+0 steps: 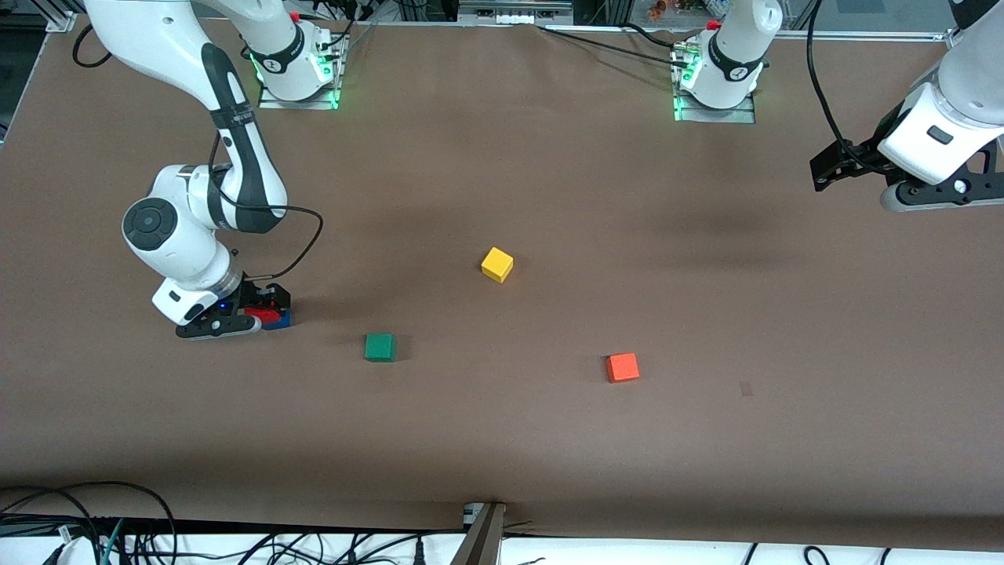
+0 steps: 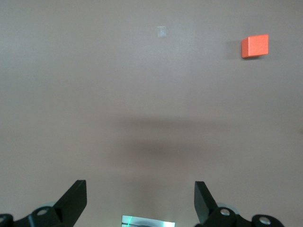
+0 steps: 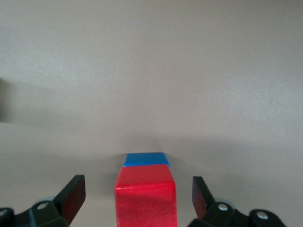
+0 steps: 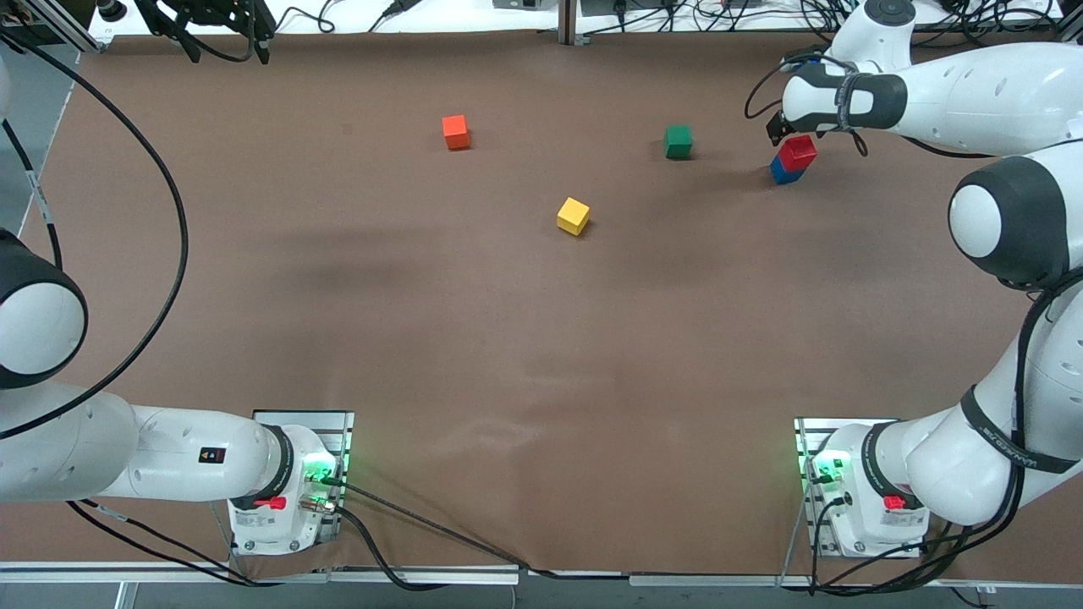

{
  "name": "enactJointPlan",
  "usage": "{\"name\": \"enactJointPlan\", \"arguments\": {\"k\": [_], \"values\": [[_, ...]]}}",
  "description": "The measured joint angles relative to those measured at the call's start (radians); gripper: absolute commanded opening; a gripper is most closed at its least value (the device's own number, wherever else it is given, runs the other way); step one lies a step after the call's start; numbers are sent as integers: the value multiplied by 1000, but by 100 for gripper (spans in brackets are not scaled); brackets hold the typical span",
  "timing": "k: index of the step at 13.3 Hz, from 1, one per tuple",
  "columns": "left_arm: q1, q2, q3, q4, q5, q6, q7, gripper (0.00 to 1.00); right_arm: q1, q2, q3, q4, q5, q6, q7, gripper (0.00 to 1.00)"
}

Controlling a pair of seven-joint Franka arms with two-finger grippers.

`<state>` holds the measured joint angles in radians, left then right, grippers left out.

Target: Pass red block to right arm, stack on blue

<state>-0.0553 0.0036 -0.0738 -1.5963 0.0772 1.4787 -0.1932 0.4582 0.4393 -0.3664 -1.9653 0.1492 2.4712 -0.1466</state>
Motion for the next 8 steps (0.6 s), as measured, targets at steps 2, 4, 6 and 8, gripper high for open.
{"name": "enactJointPlan", "arguments": {"k": [2, 4, 6, 8], "values": [[0, 0, -1, 0, 0, -1, 0, 100, 0, -15, -4, 65, 0, -131, 0, 100], [0, 0, -1, 0, 0, -2, 0, 100, 0, -28, -18, 167, -2, -322, 0, 100], [0, 0, -1, 1, 0, -3, 0, 100, -1, -38, -42, 279, -5, -516, 0, 100], [0, 0, -1, 2, 0, -6, 0, 100, -3, -43, -63, 381, -6, -676, -1, 100]]}}
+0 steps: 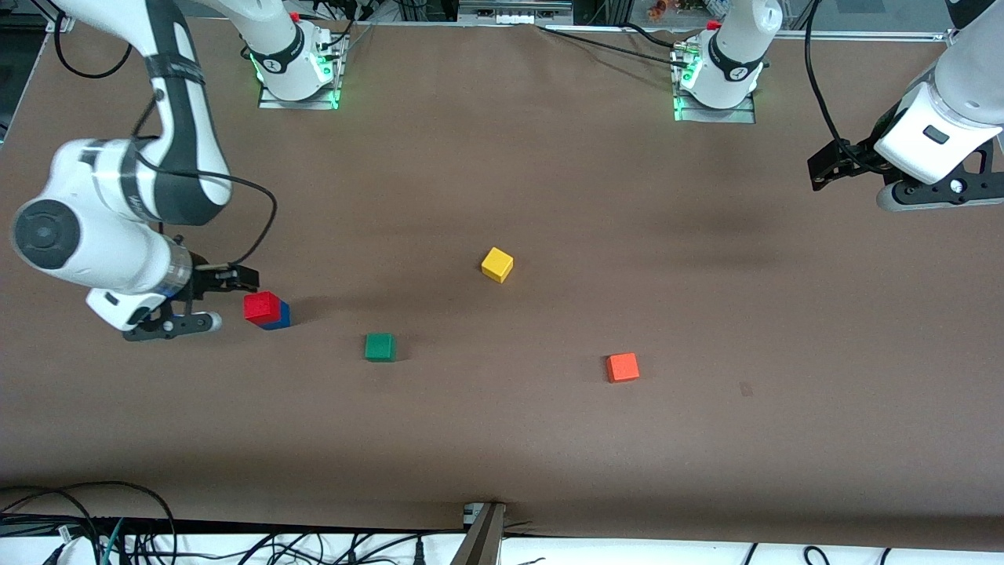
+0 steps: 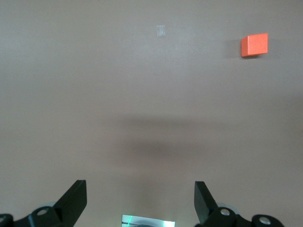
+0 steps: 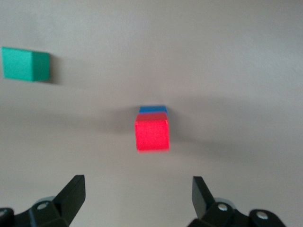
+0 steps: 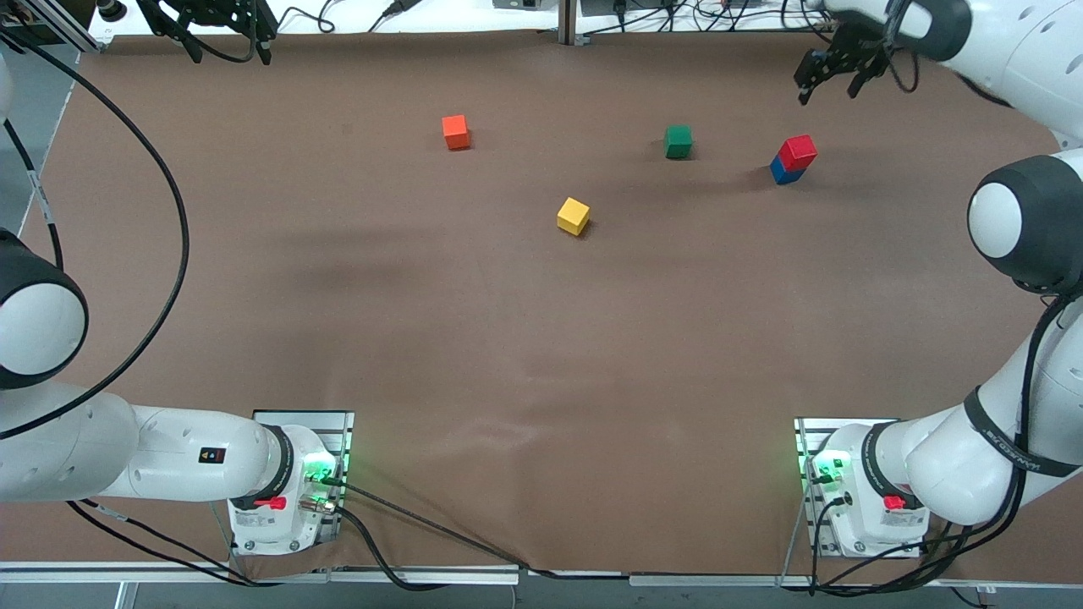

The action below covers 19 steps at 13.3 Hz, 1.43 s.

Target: Pass red block to right arm, stack on blue

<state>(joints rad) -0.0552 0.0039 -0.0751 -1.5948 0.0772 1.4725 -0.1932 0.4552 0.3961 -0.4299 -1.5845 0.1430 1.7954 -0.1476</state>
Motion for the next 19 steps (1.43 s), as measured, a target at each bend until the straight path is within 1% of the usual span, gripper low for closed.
{"name": "enactJointPlan", "arguments": {"k": [6, 8, 9, 10, 12, 13, 14, 16, 19], "values": [[0, 0, -1, 4, 0, -18, 0, 100, -2, -1, -46, 246, -1, -359, -11, 100], [0, 0, -3, 4, 0, -19, 0, 100, -15, -9, -50, 296, -1, -414, -12, 100], [0, 0, -3, 4, 0, -20, 0, 100, -34, -23, -37, 303, -8, -426, -12, 100], [0, 0, -3, 4, 0, -20, 0, 100, -78, -45, 10, 303, -36, -436, -13, 100], [0, 0, -4, 4, 0, -21, 0, 100, -204, -104, 161, 286, -116, -453, 7, 100], [0, 0, -4, 5, 0, -21, 0, 100, -253, -140, 223, 261, -143, -458, 45, 100], [0, 0, -4, 5, 0, -22, 0, 100, -285, -177, 267, 228, -158, -460, 87, 100], [0, 0, -6, 5, 0, -24, 0, 100, -333, -255, 327, 148, -163, -459, 135, 100], [-1, 0, -16, 9, -1, -24, 0, 100, -352, -336, 348, 70, -163, -436, 137, 100]]}}
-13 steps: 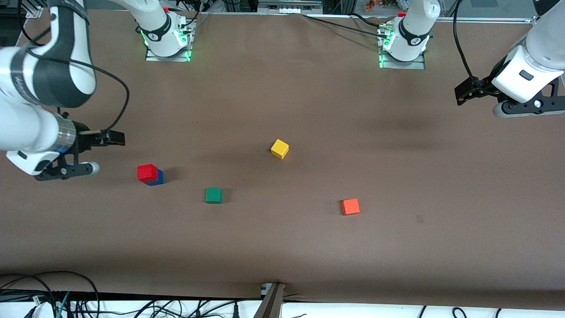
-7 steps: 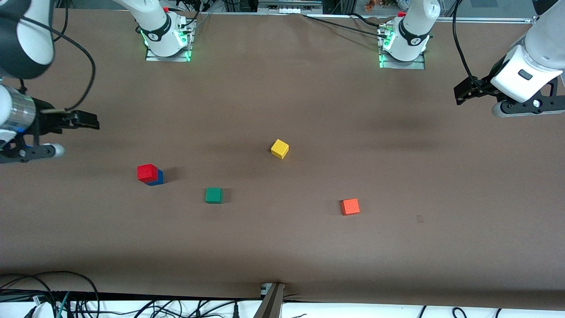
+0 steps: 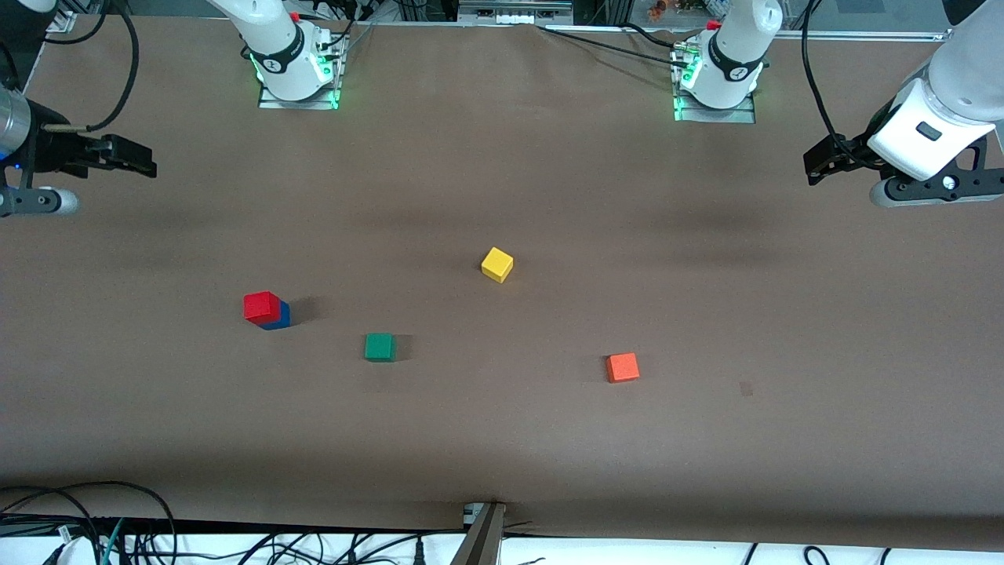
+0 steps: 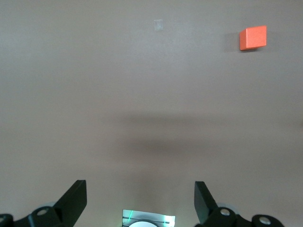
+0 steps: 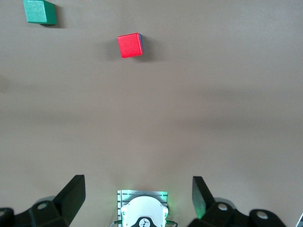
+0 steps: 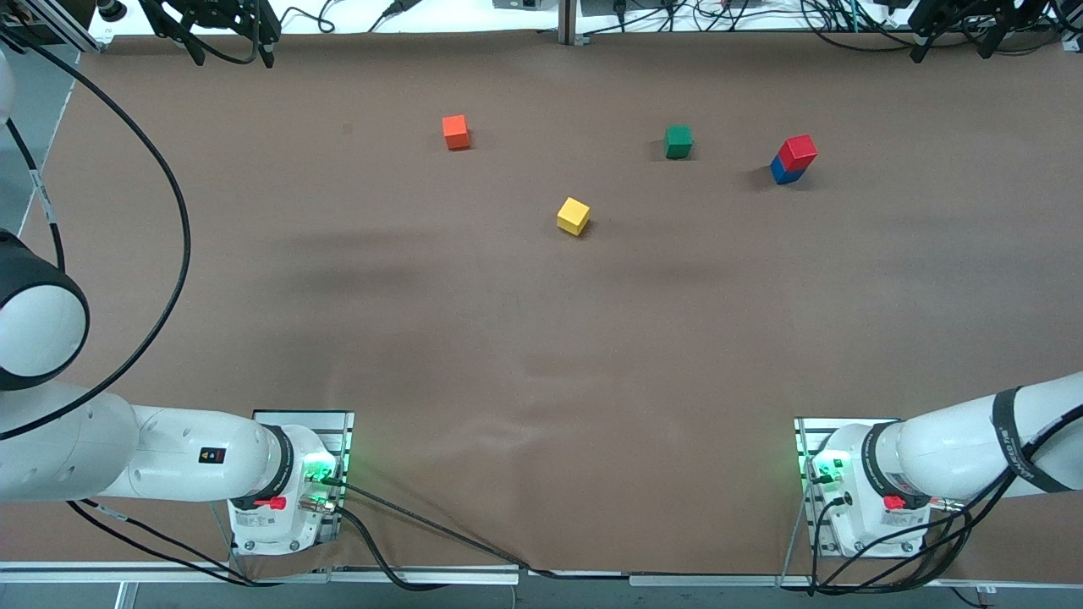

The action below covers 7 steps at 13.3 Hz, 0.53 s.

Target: Pass red block to right arm, stack on blue

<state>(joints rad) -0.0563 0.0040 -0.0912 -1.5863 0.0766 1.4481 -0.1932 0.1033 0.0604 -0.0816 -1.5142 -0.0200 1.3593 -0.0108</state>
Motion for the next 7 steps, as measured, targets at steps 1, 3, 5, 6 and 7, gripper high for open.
{"name": "enactJointPlan", "arguments": {"k": [1, 3, 5, 6, 7], "values": [[0, 0, -2, 3, 0, 0, 0, 100, -1, -21, 2, -5, 0, 10, 0, 100], [0, 0, -2, 9, 0, -1, 0, 100, -2, -65, 3, -7, 0, 10, 0, 100], [0, 1, -2, 10, 0, -2, 0, 100, -2, -94, 6, -11, 0, 10, 0, 100], [0, 1, -2, 11, 0, -2, 0, 100, -3, -103, 7, -14, 0, 10, 0, 100], [0, 1, -2, 11, 0, -3, 0, 100, -3, -106, 8, -18, 0, 7, -1, 100]]}}
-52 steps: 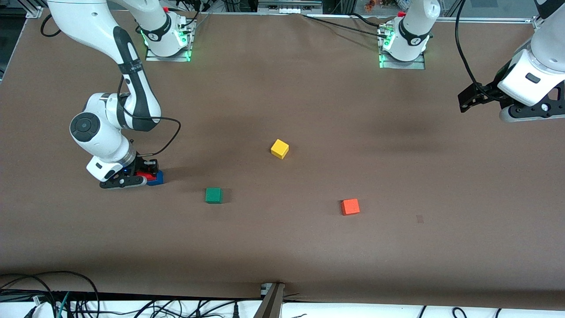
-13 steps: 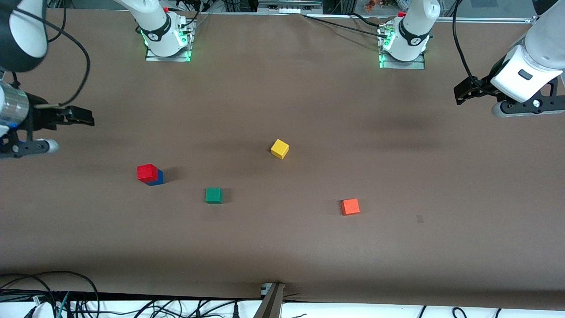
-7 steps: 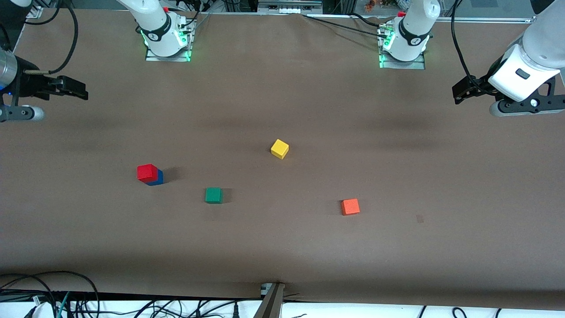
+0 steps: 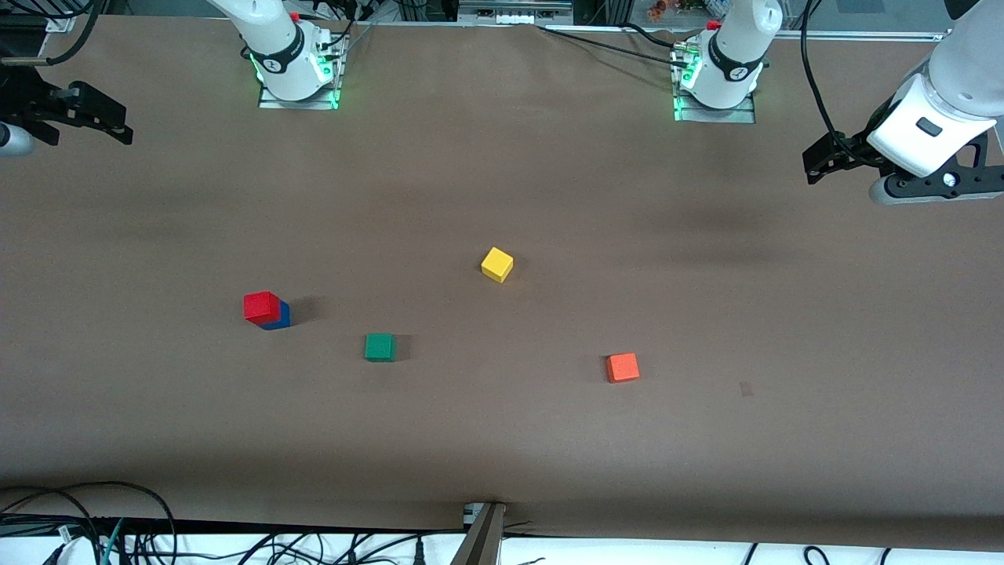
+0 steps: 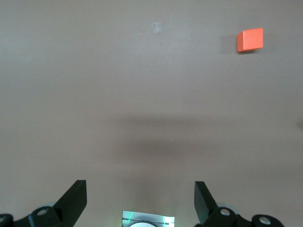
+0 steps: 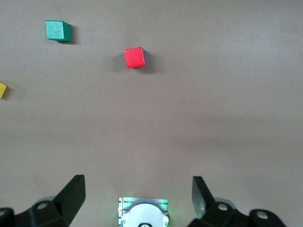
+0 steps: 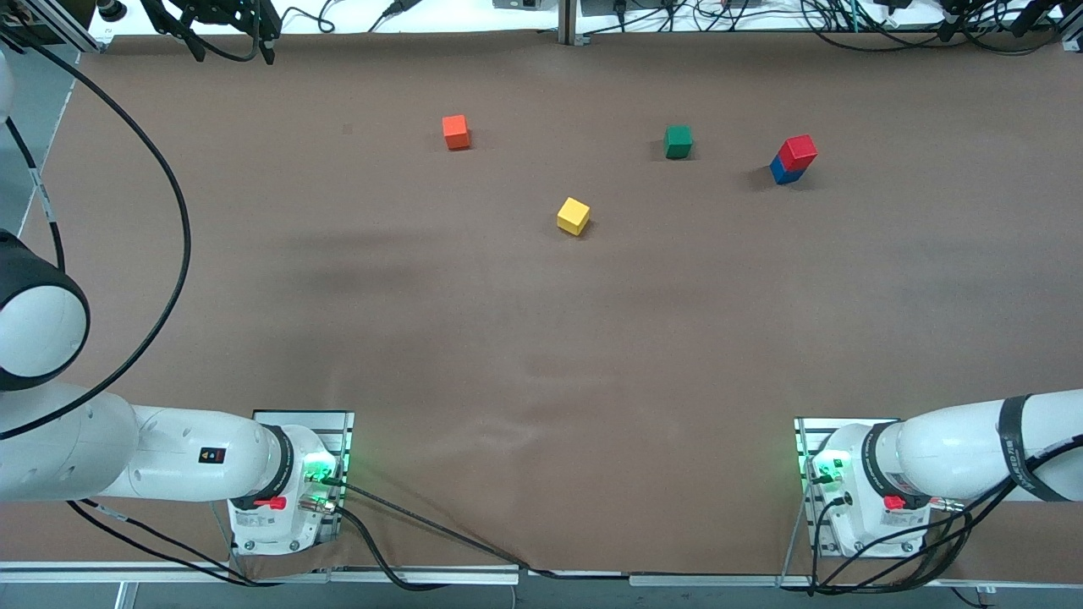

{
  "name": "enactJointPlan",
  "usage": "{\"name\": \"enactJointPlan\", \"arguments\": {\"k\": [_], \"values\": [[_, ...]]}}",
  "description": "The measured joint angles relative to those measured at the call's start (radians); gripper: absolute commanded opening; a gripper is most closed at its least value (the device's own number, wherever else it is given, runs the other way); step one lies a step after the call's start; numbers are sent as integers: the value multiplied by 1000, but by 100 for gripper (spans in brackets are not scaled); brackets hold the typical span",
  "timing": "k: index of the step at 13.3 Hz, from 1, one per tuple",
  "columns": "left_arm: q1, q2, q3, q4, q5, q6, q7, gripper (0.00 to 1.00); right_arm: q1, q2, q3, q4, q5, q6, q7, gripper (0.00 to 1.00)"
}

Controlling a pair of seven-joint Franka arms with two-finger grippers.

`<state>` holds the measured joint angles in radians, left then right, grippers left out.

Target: Pass red block to right arm, stack on blue

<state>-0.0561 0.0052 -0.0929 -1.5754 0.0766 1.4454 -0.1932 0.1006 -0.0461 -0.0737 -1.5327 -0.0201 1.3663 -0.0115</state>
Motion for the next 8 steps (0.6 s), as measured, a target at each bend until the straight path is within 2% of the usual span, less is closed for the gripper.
{"name": "enactJointPlan", "arguments": {"k": [8], "values": [[0, 1, 0, 1, 0, -7, 0, 100, -4, 19, 4, -8, -1, -11, -6, 100]]}}
